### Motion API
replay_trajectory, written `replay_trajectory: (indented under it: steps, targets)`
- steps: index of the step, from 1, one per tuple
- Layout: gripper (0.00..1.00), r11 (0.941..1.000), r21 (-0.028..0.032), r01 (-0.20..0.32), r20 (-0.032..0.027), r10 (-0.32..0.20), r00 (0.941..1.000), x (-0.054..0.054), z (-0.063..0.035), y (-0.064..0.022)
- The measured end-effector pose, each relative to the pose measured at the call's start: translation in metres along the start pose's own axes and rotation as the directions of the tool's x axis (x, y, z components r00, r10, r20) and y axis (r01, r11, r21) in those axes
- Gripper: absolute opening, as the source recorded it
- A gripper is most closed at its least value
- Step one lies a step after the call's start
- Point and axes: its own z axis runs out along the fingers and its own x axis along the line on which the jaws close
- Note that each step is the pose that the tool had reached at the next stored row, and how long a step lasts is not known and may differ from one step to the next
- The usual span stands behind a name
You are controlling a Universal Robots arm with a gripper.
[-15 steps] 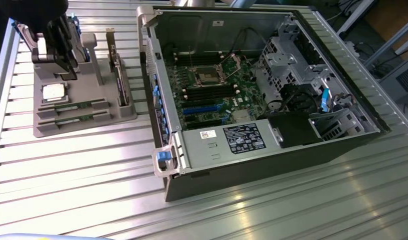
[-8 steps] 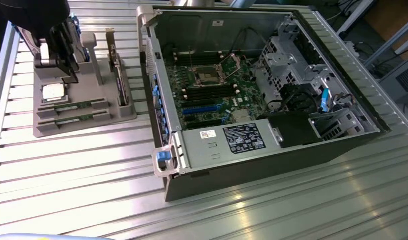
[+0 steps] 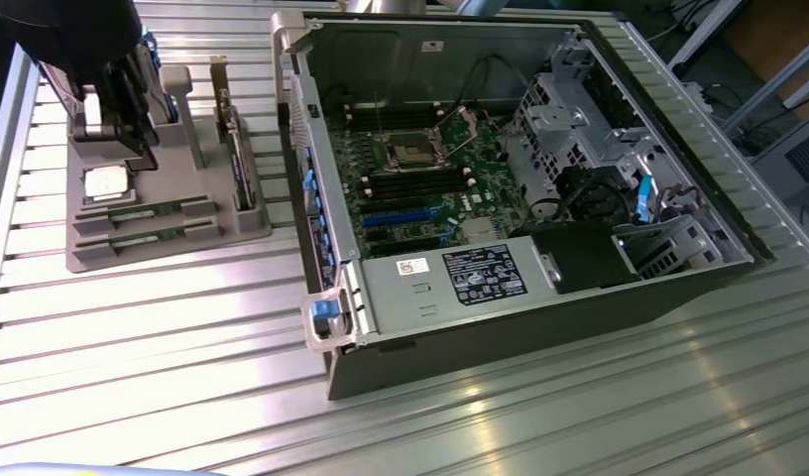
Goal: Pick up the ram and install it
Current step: 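Pick up the ram and move it above insertion slot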
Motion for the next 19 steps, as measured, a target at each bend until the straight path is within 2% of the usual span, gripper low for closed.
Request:
replay_trajectory:
  steps: [19]
  targets:
    - [0.36, 1.0000, 0.0001, 0.000, -0.0056, 0.000, 1.0000, 0.000, 0.0180, 0.0008]
